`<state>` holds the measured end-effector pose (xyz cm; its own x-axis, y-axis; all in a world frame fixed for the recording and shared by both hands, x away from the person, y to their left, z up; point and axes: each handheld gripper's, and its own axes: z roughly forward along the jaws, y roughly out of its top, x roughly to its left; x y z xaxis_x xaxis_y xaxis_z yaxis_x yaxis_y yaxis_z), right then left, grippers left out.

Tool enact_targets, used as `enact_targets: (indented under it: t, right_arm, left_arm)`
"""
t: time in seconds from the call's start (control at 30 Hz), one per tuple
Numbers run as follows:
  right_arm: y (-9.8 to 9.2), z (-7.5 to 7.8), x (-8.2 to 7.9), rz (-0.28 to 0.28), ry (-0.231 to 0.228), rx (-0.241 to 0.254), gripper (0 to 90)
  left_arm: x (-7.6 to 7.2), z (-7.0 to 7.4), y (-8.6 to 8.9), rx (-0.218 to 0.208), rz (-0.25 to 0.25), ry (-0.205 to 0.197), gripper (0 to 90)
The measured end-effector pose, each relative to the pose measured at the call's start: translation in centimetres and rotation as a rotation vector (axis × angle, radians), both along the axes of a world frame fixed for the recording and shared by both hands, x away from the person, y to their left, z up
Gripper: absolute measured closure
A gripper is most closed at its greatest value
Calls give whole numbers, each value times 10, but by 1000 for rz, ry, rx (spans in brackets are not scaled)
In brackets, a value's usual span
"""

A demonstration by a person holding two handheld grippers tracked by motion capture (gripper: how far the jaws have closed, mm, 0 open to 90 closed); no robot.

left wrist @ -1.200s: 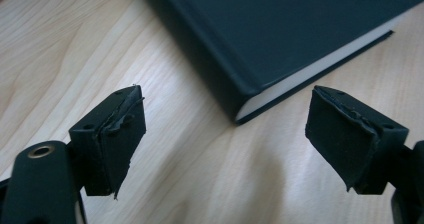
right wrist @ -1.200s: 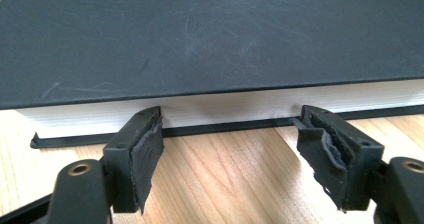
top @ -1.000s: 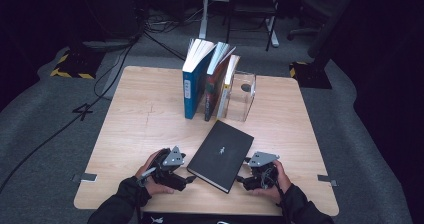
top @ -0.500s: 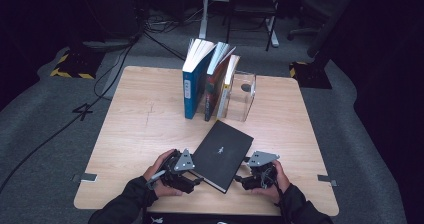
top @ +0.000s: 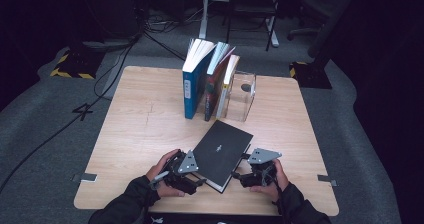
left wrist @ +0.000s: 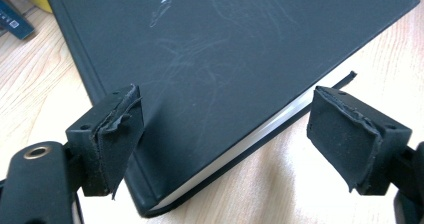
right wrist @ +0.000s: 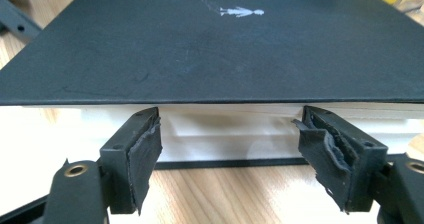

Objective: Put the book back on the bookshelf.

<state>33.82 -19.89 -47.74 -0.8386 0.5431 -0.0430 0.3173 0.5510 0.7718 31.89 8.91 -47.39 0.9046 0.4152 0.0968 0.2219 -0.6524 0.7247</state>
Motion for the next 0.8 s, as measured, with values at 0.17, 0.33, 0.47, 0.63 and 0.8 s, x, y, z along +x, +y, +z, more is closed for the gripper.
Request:
enact_targets:
  t: [0.17, 0.33, 0.47, 0.63, 0.8]
  right_arm:
    - [3, 10, 1, -10, -18, 28, 256]
    - [7, 17, 2, -16, -29, 39, 257]
    - [11, 23, 3, -23, -37, 52, 257]
    - [14, 28, 5, -30, -41, 69, 257]
    - [17, 32, 8, -30, -49, 82, 258]
  left_arm:
    - [-2, 4, -3, 0, -25, -22, 172]
    - [-4, 6, -10, 8, -28, -36, 142]
    - [-3, 5, -16, 7, -8, -48, 94]
    - [-1, 4, -23, 4, 15, -71, 53]
    - [-2, 3, -31, 20, 62, -138, 113]
